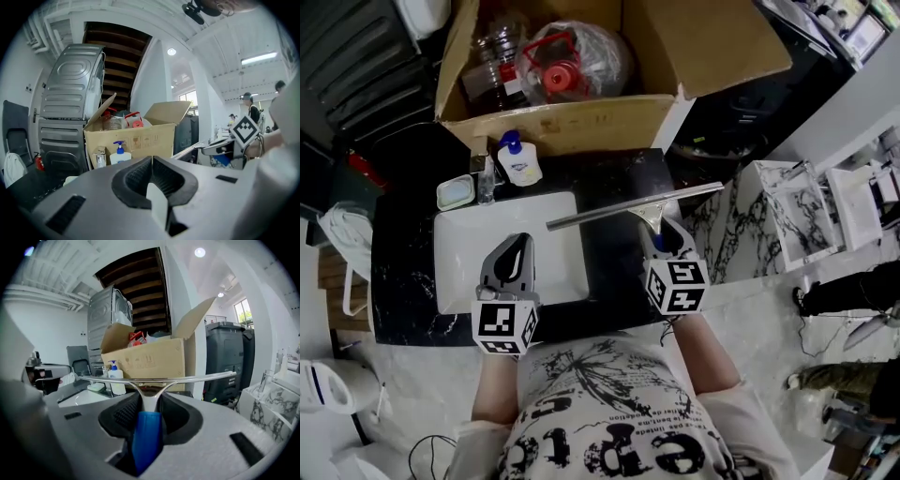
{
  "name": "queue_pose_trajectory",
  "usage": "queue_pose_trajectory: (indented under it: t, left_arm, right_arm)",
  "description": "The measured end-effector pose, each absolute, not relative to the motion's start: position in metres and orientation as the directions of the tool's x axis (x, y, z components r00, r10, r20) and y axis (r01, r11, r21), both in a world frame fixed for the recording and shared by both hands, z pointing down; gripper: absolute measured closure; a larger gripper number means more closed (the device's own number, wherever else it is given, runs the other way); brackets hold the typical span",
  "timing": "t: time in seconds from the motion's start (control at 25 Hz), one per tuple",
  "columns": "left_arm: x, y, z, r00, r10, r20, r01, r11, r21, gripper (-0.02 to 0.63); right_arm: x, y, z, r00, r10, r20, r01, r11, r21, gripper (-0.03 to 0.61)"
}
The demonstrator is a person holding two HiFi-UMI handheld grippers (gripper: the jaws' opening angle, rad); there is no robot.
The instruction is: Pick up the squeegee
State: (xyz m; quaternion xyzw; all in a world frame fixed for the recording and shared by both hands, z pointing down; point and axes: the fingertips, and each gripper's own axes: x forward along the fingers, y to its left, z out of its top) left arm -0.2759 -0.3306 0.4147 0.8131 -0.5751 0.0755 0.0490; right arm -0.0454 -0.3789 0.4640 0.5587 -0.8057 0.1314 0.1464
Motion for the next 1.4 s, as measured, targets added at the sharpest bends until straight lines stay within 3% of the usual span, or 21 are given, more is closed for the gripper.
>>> queue_pose_trajectory:
  t: [0.28,0.52,1.4]
  left_arm:
    - [-0.278,-0.331,0.381,0.305,-0.946,0.108,-0.949,-0.311,-0.044,0.601]
    - [-0.281,-0.332,0.369,0.28,-0.957,0.079,-0.957,-0.284,-0.053,0.601]
    - [-0.271,-0.323,0.369,0.272,-0.959,0.078,-0.959,-0.277,-0.057,0.601]
  right_arm:
    - [-0.054,-0.376,0.397,-0.387,-0.905,0.174,-0.92,0.392,-0.01,0.449]
    - [-0.058,-0.369,0.366,-0.409,-0.909,0.082,-0.911,0.412,0.026,0.451]
    - [-0.054,-0.361,0.37,-0.411,-0.908,0.084,-0.91,0.414,0.026,0.456]
